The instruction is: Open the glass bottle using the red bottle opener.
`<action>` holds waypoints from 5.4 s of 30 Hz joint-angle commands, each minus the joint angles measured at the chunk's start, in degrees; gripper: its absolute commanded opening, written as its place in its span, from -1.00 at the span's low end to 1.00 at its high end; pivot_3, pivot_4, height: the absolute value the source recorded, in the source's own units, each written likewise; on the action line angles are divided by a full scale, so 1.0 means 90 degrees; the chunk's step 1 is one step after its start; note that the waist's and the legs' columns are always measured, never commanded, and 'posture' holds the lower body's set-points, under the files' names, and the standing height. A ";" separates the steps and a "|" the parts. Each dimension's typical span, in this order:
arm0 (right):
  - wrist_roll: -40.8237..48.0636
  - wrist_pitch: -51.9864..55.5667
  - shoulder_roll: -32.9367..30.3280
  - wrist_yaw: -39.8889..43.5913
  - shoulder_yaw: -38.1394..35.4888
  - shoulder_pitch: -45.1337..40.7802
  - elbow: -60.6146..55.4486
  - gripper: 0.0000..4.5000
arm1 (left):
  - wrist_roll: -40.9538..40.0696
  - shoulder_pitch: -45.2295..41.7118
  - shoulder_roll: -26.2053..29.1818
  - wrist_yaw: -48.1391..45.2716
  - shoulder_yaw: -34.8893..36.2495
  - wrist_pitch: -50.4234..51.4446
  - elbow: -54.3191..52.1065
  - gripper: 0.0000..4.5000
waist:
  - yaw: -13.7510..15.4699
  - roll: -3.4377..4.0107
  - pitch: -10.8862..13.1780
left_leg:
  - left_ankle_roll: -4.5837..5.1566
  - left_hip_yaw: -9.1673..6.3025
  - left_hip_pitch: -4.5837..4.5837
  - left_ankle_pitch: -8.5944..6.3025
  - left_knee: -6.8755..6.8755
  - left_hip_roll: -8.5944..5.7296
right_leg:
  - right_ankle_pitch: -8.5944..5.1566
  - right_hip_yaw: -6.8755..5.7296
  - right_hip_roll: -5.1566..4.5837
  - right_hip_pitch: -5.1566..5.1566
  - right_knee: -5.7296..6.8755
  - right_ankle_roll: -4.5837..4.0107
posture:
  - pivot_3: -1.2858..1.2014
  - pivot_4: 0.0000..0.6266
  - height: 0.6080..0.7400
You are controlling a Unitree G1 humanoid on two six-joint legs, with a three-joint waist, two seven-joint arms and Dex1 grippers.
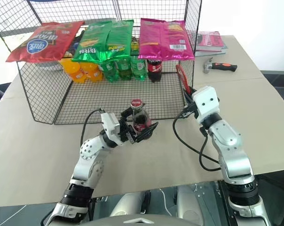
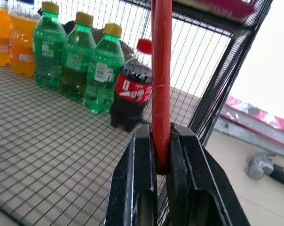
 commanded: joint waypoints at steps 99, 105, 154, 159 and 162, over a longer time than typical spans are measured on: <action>-0.5125 -0.4811 -0.0304 -0.1704 0.2300 -0.0507 0.2367 -1.00 | 0.0577 -0.0331 0.0650 0.0482 -0.0032 0.1236 0.0012 -0.16 | -0.0016 0.0020 -0.0059 | 0.0030 -0.0002 0.0218 -0.0019 -0.0030 0.0033 | -0.0041 0.0004 0.0039 0.0218 -0.0038 0.0006 | 0.03 -0.52 1.00; -0.5150 -0.4811 -0.0329 -0.1740 0.2282 -0.0551 0.2372 -1.00 | 0.0564 -0.0417 0.0802 0.0560 -0.0112 0.1785 -0.0119 -0.16 | -0.0015 0.0028 -0.0068 | 0.0030 -0.0003 0.0222 -0.0019 -0.0030 0.0036 | -0.0042 0.0004 0.0040 0.0224 -0.0037 0.0005 | 0.03 -0.52 1.00; -0.4989 -0.5092 -0.0428 -0.0726 0.2432 -0.1216 0.2284 -1.00 | 0.0157 -0.0245 0.1095 0.0316 -0.0269 0.2901 -0.0633 -0.16 | -0.0015 0.0048 -0.0071 | 0.0027 -0.0006 0.0217 -0.0021 -0.0080 0.0047 | -0.0046 0.0001 0.0039 0.0215 -0.0084 0.0008 | 0.03 -0.52 1.00; -0.4888 -0.5133 -0.0611 -0.0664 0.2272 -0.1374 0.2296 -1.00 | 0.0162 -0.0225 0.1084 0.0309 -0.0289 0.2910 -0.0628 -0.16 | -0.0015 0.0049 -0.0070 | 0.0027 -0.0006 0.0216 -0.0020 -0.0081 0.0047 | -0.0046 0.0001 0.0039 0.0215 -0.0086 0.0008 | 0.03 -0.52 1.00; -0.4826 -0.5192 -0.0774 -0.0639 0.2191 -0.1449 0.2280 -1.00 | 0.0156 -0.0212 0.1070 0.0319 -0.0300 0.2922 -0.0645 -0.16 | -0.0015 0.0050 -0.0068 | 0.0027 -0.0007 0.0215 -0.0021 -0.0081 0.0047 | -0.0046 0.0000 0.0038 0.0215 -0.0087 0.0008 | 0.03 -0.52 1.00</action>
